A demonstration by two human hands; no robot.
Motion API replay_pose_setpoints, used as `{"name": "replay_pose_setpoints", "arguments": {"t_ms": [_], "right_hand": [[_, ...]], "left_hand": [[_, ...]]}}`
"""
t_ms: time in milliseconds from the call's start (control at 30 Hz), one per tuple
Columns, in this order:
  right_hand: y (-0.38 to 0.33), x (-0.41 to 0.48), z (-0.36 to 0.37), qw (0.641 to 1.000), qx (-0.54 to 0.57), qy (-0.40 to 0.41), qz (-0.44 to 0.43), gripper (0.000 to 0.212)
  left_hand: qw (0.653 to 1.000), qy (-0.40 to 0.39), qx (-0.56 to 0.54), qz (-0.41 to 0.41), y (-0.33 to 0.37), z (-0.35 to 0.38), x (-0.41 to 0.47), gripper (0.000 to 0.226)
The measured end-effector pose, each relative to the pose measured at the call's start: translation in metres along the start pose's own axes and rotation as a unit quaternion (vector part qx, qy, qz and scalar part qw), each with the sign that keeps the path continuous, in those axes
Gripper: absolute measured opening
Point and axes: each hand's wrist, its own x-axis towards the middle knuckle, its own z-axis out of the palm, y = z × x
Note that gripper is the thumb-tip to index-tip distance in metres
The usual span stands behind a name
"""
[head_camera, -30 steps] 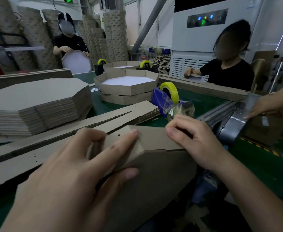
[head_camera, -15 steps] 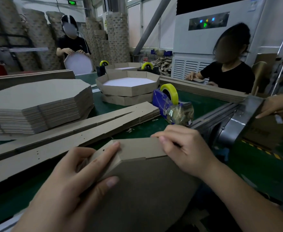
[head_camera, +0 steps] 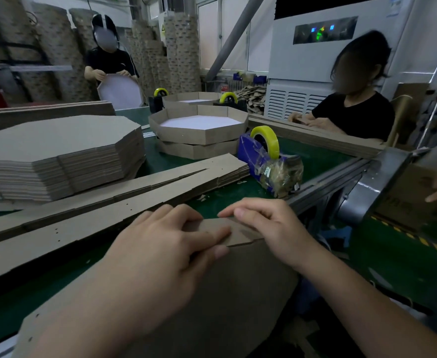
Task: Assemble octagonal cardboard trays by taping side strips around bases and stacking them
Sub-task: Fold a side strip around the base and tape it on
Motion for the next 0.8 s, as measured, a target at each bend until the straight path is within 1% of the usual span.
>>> {"name": "replay_pose_setpoints", "arguments": {"t_ms": [33,100,133,200,233,267,300,333,367,400,433,467,533,567,600,733,800], "right_hand": [[0.002,0.0,-0.001,0.999,0.037,-0.012,0.028,0.031],[0.006,0.001,0.0,0.996,0.066,-0.024,0.048,0.03],[0.006,0.002,0.001,0.996,0.067,-0.034,0.05,0.029],[0.007,0.007,-0.003,0.996,0.047,-0.053,0.046,0.027],[0.009,0.011,-0.01,0.998,0.03,-0.038,0.045,0.025],[0.011,0.017,-0.02,0.999,0.018,0.006,0.048,0.022],[0.015,0.026,-0.034,0.995,0.014,0.077,0.056,0.021],[0.021,0.037,-0.051,0.984,0.004,0.164,0.07,0.021],[0.028,0.051,-0.069,0.965,-0.03,0.246,0.089,0.02],[0.037,0.066,-0.088,0.943,-0.086,0.3,0.118,0.019],[0.046,0.08,-0.105,0.926,-0.14,0.312,0.161,0.017],[0.056,0.092,-0.119,0.916,-0.177,0.29,0.215,0.018],[0.076,0.109,-0.133,0.902,-0.22,0.196,0.317,0.028],[0.082,0.114,-0.135,0.897,-0.226,0.16,0.345,0.032],[0.086,0.117,-0.136,0.895,-0.218,0.144,0.361,0.033],[0.089,0.122,-0.141,0.902,-0.109,0.15,0.389,0.025],[0.091,0.12,-0.143,0.9,-0.043,0.166,0.401,0.016]], "left_hand": [[1.0,0.006,-0.009,-0.003,0.0,0.0,0.0,0.05],[1.0,0.016,-0.008,-0.006,-0.004,0.004,0.002,0.057],[1.0,0.012,-0.009,-0.01,-0.007,0.005,0.001,0.06],[1.0,0.019,-0.022,-0.005,-0.01,0.006,0.002,0.057],[0.999,0.024,-0.027,-0.006,-0.011,0.006,0.002,0.055],[0.999,0.024,-0.035,-0.013,-0.012,0.007,0.002,0.053],[0.999,0.025,-0.042,-0.018,-0.015,0.008,0.001,0.053],[0.998,0.028,-0.051,-0.019,-0.017,0.009,0.0,0.053],[0.998,0.029,-0.058,-0.019,-0.019,0.01,-0.001,0.053],[0.998,0.03,-0.06,-0.017,-0.02,0.01,-0.002,0.052],[0.998,0.031,-0.06,-0.016,-0.02,0.01,-0.002,0.052],[0.998,0.03,-0.059,-0.016,-0.02,0.01,-0.002,0.053],[0.998,0.026,-0.062,-0.019,-0.019,0.01,-0.003,0.052],[0.997,0.029,-0.066,-0.019,-0.019,0.01,-0.003,0.05],[0.997,0.033,-0.07,-0.019,-0.018,0.01,-0.003,0.049],[0.996,0.034,-0.081,-0.013,-0.019,0.011,-0.002,0.05],[0.995,0.034,-0.09,-0.011,-0.019,0.011,-0.003,0.05]]}}
